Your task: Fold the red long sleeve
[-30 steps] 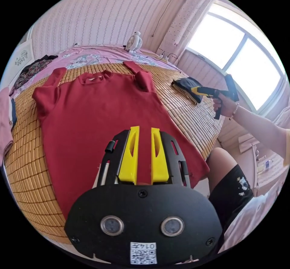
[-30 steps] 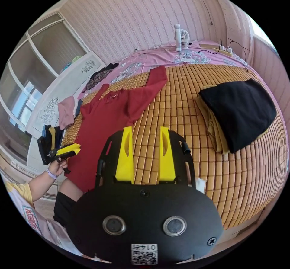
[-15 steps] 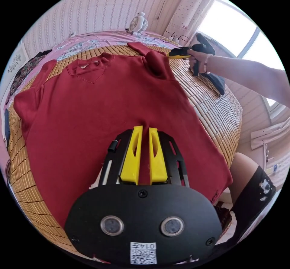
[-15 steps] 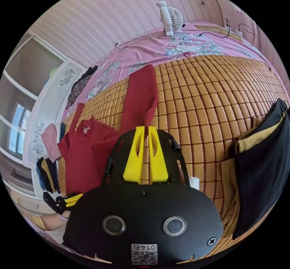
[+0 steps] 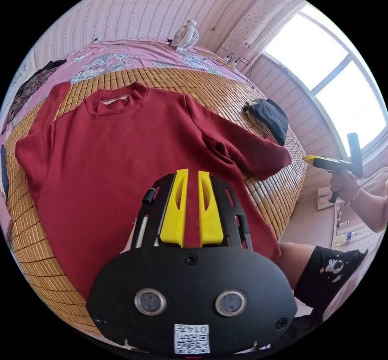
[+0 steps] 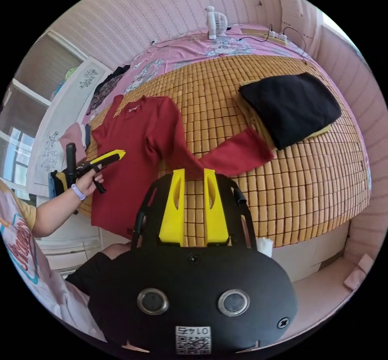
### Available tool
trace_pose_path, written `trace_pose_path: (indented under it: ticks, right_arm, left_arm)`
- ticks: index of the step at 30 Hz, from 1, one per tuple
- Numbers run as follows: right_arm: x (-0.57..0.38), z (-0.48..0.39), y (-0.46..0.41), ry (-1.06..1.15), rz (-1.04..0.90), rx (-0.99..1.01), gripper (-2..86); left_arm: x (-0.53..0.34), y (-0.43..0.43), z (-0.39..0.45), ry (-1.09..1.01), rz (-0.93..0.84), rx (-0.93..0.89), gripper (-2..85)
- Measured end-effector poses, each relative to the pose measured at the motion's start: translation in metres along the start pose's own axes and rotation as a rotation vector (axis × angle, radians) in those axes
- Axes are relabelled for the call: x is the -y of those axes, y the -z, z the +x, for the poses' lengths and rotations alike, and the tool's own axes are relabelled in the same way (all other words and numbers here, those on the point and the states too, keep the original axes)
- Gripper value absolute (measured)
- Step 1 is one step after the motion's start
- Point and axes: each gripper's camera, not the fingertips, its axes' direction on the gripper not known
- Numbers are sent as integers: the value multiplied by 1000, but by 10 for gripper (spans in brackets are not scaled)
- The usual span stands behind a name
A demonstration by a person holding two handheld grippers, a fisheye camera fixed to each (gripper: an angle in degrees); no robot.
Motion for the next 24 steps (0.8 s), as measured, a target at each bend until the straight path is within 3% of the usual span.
trace_pose_path:
  ticks: [6, 11, 12, 15, 17, 21, 23, 24]
  right_arm:
    - [10, 80, -46, -278, 67, -97, 128]
    - [26, 60, -76, -159, 17, -265, 71]
    - [24, 56, -69, -135, -6, -242, 24]
    - [-3, 60, -21, -155, -61, -51, 14]
    - [-24, 71, 18, -235, -130, 65, 17]
    - [-68, 145, 95, -678, -15, 364, 44]
    - [-78, 168, 108, -741, 77, 284, 58]
    - [-76, 173, 107, -718, 67, 130, 73]
  left_arm:
    - [81, -50, 20, -57, -4, 12, 54]
    - [137, -100, 31, -83, -25, 44, 55]
    - [147, -113, 31, -76, -57, 43, 53]
    - [159, -150, 31, -55, -226, 77, 35]
    - [155, -152, 30, -39, -180, 67, 23]
    - [153, -153, 32, -53, -132, 61, 16]
    - [155, -152, 31, -43, -125, 59, 20]
    - [160, -150, 31, -37, -127, 52, 24]
